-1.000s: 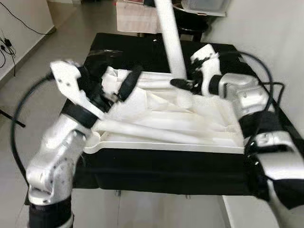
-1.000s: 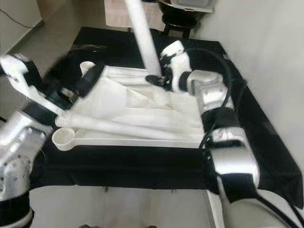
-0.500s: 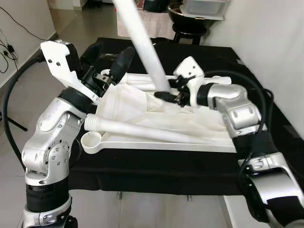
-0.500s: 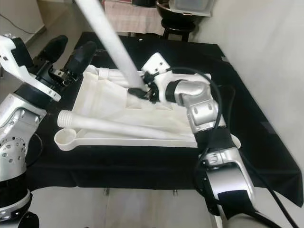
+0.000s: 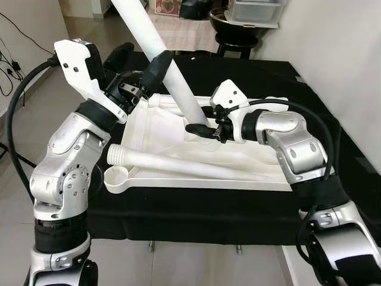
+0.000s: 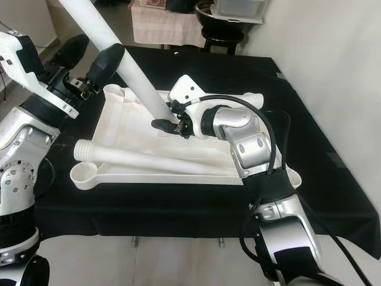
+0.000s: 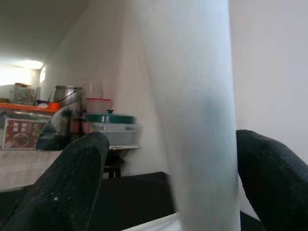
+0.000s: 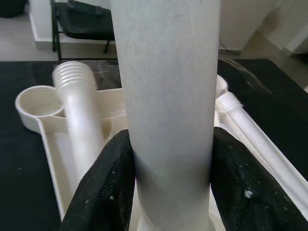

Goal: Building children table

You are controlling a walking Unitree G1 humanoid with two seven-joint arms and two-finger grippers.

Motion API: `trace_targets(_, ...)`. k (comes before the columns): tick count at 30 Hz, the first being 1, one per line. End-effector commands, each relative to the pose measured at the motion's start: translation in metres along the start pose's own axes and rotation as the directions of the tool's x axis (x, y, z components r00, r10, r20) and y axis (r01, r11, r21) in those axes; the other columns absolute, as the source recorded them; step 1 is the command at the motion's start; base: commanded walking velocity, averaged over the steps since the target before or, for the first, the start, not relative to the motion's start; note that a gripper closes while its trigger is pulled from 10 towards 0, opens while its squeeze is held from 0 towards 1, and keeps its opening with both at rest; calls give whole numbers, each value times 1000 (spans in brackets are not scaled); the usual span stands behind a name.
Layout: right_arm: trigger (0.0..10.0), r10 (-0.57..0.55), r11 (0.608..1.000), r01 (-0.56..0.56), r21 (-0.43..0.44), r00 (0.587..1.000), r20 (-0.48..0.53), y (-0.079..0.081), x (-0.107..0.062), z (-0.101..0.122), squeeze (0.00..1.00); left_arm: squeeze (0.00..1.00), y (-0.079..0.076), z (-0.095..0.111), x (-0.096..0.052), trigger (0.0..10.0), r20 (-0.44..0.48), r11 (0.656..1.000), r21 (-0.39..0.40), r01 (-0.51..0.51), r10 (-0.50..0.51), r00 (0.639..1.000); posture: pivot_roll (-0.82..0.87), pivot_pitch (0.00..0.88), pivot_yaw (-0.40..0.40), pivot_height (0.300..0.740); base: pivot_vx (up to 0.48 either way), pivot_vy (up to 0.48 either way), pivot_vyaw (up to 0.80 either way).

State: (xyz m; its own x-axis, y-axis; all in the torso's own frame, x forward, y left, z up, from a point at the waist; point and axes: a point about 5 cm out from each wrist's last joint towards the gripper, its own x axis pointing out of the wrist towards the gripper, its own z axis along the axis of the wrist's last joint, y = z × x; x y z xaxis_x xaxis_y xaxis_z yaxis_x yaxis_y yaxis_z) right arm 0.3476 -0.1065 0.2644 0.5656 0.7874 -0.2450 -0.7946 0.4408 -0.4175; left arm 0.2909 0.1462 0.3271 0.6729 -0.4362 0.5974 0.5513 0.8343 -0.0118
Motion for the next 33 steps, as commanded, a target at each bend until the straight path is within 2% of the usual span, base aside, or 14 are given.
trace_targets(1, 10000, 45, 999, -45, -9, 999, 9, 11, 5, 2, 0, 0, -4, 1, 7, 10000, -2, 999, 16, 44, -44, 999, -257, 3, -47, 740, 0, 0, 0)
trace_targets(6, 10000, 74, 997, -74, -11, 997, 13, 21, 13, 3, 0, 0, -6, -1, 14, 10000, -18, 997, 26, 75, -74, 997, -254, 1, -46, 740, 0, 0, 0)
trace_targets(10, 10000, 80, 997, -79, -11, 997, 14, 23, 14, 4, 0, 0, -7, -2, 15, 10000, -21, 996, 30, 81, -80, 997, -254, 1, -46, 740, 0, 0, 0)
trace_targets(11, 10000, 75, 997, -75, -7, 997, 7, 24, 16, 4, 0, 0, -6, -2, 17, 0, -23, 996, 33, 86, -86, 996, -255, 0, -44, 740, 0, 0, 0)
trace_targets(13, 10000, 61, 998, -61, 4, 998, -1, 24, 19, 3, 0, 0, -7, -2, 19, 0, -25, 994, 35, 102, -101, 995, -258, 0, -42, 740, 0, 0, 0)
trace_targets(14, 10000, 19, 999, -19, 29, 1000, -6, 22, 24, 4, 0, 0, -8, -2, 22, 0, -27, 991, 31, 130, -129, 991, -259, 0, -41, 740, 0, 0, 0)
trace_targets(23, 10000, -39, 996, 37, 78, 999, 24, 20, 31, 6, 0, 0, -12, -2, 25, 0, -29, 987, 25, 160, -159, 987, -258, 0, -45, 740, 0, 0, 0)
trace_targets(25, 10000, -60, 994, 54, 98, 997, 59, 19, 33, 8, 0, 0, -12, -2, 25, 0, -30, 986, 24, 164, -163, 986, -257, 0, -47, 740, 0, 0, 0)
trace_targets(26, 10000, -103, 991, 88, 99, 983, 154, 19, 35, 14, 0, 0, -12, -2, 24, 0, -32, 985, 23, 171, -170, 985, -254, 0, -48, 740, 0, 0, 0)
trace_targets(28, 10000, -103, 991, 88, 99, 983, 154, 19, 35, 14, 0, 0, -12, -2, 24, 0, -32, 985, 23, 171, -170, 985, -254, 0, -48, 740, 0, 0, 0)
trace_targets(29, 10000, -148, 985, 123, 118, 961, 233, 18, 36, 20, 0, 0, -12, -1, 24, 0, -32, 984, 21, 178, -178, 984, -253, 0, -49, 740, 0, 0, 0)
trace_targets(30, 10000, -148, 985, 123, 118, 961, 233, 18, 36, 20, 0, 0, -12, -1, 24, 0, -32, 984, 21, 178, -178, 984, -253, 0, -49, 740, 0, 0, 0)
trace_targets(31, 10000, -142, 981, 91, 173, 940, 311, 20, 38, 25, 1000, 0, -10, 0, 23, 0, -26, 983, 13, 184, -184, 983, -248, 0, -52, 740, 0, 0, 0)
trace_targets(33, 10000, -120, 973, 29, 227, 910, 397, 26, 40, 33, 1000, 0, -8, 4, 23, 0, -13, 982, -1, 191, -190, 982, -244, 0, -54, 740, 0, 0, 0)
